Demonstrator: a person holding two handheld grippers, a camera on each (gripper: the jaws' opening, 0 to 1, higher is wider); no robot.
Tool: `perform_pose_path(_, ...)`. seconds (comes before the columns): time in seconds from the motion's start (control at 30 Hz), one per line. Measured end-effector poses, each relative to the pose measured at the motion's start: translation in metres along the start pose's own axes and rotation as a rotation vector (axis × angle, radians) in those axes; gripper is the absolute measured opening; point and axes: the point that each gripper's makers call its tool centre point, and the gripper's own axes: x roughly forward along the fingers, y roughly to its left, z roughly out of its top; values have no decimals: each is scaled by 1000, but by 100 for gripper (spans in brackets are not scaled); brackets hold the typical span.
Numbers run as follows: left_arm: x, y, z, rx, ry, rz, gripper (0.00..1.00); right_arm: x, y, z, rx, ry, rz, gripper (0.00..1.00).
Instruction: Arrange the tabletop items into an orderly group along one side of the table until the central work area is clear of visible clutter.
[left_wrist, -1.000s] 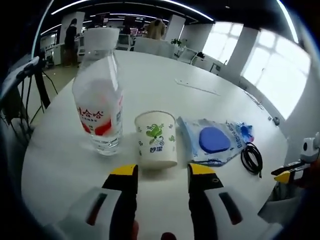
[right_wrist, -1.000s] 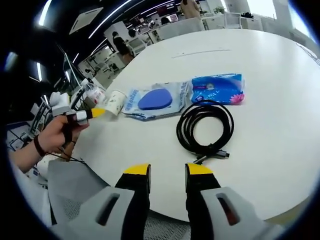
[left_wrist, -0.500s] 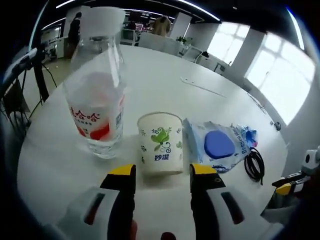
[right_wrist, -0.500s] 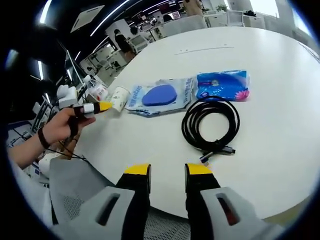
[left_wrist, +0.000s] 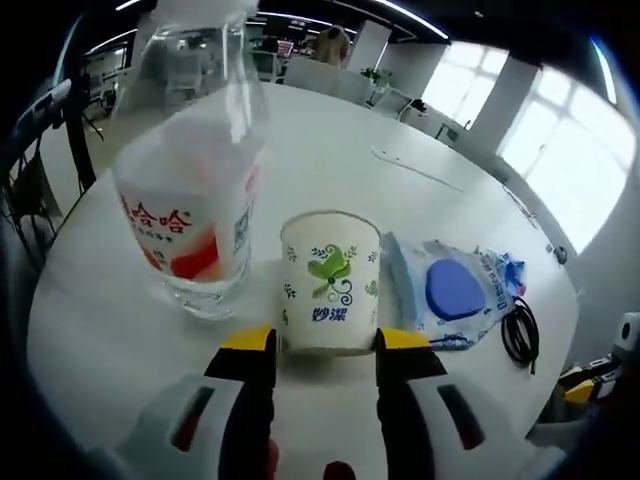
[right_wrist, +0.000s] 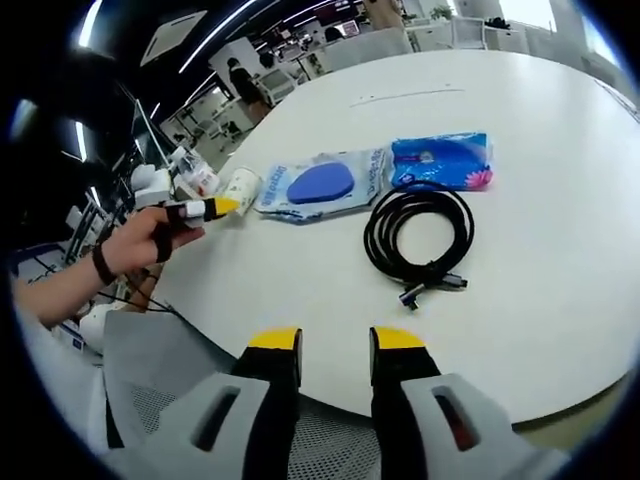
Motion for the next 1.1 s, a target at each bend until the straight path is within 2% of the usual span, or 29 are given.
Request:
perform_pose_path(0.27,-1,4,0,19,-5,11,35,3,3,11,16,-32,9,25)
perform_pose_path(0.5,-14,10,-9,13,-7,18,35,7,6,23,1,-53,26,25)
perform_pose_path(0.73,-33,6,-20,65,-9,4,35,15,13,39,-20,-73,59,26)
perform_pose_path(0.93,-45,1,-31,71,-3,-14,35,21,18,51,-36,-86,90,26)
perform_pose_path(1.1,-55,-5,-32,68,-13,-23,35,26,25,54,-56,-86,117,27)
